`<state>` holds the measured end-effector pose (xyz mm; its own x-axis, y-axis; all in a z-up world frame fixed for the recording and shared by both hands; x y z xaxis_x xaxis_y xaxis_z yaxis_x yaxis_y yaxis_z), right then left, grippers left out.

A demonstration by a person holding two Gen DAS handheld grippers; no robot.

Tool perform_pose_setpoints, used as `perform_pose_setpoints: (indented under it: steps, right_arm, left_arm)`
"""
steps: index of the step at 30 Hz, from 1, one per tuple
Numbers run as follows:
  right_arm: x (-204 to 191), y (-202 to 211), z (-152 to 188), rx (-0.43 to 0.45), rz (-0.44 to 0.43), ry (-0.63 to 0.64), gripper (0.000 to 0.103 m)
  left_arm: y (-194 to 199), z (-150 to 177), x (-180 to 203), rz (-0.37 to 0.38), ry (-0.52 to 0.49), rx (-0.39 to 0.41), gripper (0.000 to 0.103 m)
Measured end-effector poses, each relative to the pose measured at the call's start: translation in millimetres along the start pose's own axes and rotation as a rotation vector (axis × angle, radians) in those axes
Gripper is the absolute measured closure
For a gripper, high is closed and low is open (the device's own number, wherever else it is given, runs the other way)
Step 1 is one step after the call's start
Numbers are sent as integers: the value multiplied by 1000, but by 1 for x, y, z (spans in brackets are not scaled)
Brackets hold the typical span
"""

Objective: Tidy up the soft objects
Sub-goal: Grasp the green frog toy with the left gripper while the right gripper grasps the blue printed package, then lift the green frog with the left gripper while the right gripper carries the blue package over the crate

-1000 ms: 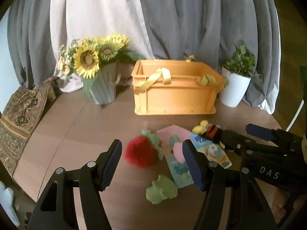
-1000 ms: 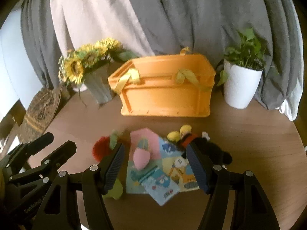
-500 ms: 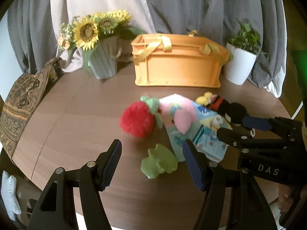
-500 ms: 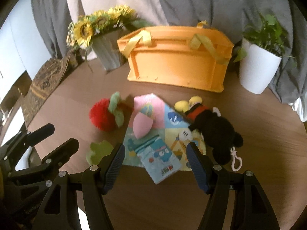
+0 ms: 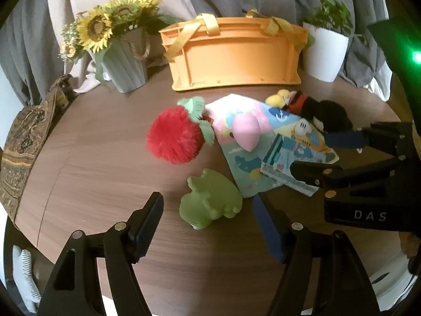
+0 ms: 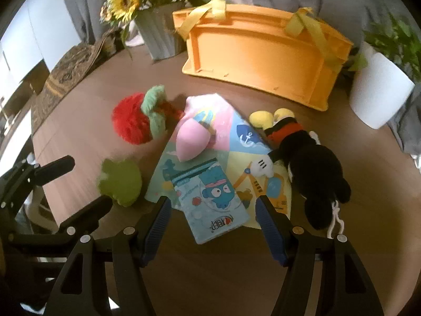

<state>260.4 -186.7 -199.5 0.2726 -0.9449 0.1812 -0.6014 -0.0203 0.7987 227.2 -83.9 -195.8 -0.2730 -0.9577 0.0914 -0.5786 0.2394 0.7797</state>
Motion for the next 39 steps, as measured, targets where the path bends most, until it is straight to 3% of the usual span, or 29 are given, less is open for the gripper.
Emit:
perform_pose_setpoints:
  steps: [10, 19, 23, 39]
  right_arm:
    - [-10, -22, 1, -29, -16, 92, 35]
    - [-11, -35, 0, -42, -20, 95, 35]
    - [-13, -35, 0, -32, -14, 92, 36]
    - [-10, -23, -1, -1, 1, 10, 42]
  left_arm:
    - [-26, 3, -1, 11, -49, -37, 29]
    - [-41, 3, -4, 20, -66, -49, 30]
    - [-41, 3, -8, 19, -52, -36, 42]
    - [-22, -4, -20, 57, 56, 26, 43]
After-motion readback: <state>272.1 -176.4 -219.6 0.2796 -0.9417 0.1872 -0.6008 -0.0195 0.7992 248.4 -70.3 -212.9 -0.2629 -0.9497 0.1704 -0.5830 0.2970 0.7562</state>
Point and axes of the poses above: each gripper's, at about its wrist camera, not at the fingertips, and y roughly against the way its jaws point, x to its right, z to its underside, the point moved 3 cm from there along -y, roughly the way its jaws point, and after that the axes turned 14 degrees about z, right-handed, at the moved point
